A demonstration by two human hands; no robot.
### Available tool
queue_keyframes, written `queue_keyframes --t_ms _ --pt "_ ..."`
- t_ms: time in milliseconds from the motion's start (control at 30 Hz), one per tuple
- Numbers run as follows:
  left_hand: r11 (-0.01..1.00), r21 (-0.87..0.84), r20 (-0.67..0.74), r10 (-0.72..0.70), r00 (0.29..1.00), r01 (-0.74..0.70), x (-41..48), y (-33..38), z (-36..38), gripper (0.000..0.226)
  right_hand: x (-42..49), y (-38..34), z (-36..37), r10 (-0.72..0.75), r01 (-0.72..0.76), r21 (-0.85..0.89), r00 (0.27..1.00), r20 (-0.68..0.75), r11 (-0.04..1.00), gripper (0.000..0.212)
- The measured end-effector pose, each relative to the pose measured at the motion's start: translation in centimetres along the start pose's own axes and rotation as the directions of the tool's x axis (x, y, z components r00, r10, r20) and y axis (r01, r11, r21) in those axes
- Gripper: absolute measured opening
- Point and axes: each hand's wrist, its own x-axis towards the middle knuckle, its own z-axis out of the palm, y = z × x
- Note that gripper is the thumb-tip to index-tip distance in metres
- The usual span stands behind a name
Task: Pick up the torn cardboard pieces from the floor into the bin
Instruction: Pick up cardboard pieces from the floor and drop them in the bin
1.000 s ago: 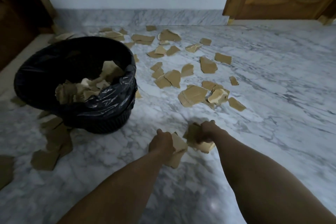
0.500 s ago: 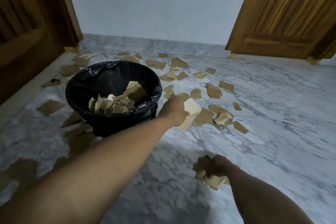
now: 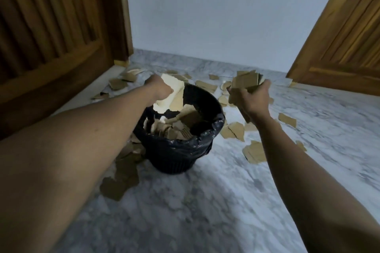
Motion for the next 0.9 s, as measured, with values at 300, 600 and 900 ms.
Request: queue_keyframes --t_ms 300,600,900 --pt "0.987 0.159 -0.078 -0.009 0.997 0.021 2.6 -7.3 -2.2 0.06 0.0 -0.9 9.0 0.048 0.066 -0.419 0.965 0.256 0.906 0.085" --pt "0.918 -0.197 0.381 -0.251 0.89 0.344 2.2 -11.0 -3.9 0.028 -2.5 1.8 6.9 0.641 -0.529 -0.37 0.693 0.331 0.763 0.02" --pt "0.887 -0.456 -0.111 -0.136 0.985 0.071 8.6 -12.1 -17.7 0.027 1.2 -7.4 19.2 0.407 -0.422 -0.029 0.85 0.335 0.906 0.021"
